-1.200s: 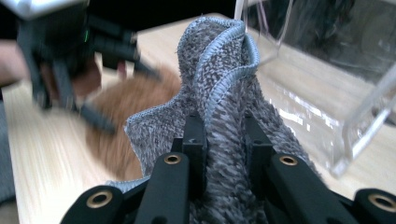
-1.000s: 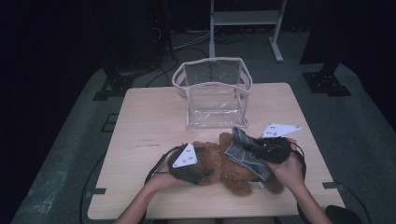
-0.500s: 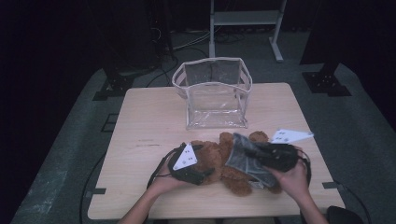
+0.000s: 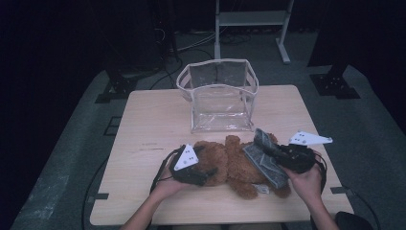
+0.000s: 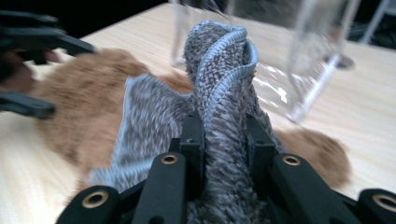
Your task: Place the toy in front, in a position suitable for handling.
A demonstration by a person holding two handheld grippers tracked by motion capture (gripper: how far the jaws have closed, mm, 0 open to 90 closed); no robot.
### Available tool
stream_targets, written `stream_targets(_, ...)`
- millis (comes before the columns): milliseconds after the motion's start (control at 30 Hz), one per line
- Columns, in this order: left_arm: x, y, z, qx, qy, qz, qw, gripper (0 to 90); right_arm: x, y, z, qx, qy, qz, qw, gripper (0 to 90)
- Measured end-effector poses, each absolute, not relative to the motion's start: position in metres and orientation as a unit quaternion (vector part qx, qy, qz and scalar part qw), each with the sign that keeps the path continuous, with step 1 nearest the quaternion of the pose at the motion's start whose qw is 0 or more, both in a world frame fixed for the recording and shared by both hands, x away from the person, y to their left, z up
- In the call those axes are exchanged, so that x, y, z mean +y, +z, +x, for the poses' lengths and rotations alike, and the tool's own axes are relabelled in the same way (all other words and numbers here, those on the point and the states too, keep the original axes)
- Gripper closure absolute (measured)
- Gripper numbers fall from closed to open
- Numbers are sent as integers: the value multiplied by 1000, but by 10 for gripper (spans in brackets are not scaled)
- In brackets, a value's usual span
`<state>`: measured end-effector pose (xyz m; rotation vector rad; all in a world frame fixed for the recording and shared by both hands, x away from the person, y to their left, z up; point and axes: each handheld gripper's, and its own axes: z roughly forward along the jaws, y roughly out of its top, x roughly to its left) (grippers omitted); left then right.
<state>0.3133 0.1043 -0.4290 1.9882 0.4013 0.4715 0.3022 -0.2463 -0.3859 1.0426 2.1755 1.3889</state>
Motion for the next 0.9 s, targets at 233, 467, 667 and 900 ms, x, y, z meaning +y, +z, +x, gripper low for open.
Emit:
stream_targets(233,97,-429,314,178,193,818,511,225,-186,-389,289,807,483,299,161,730)
stream_targets(467,98,-430,313,167,197,822,508,223,-196,-391,299,804,459,322,198,733)
stream_targets(667,99,-433,315,163,195,819,515,217,-234,-391,304,775,468,372,204,732)
stream_targets(900,101,-434,315,156,198,821,512,205,-216,-389,295,795,471,328,196,722)
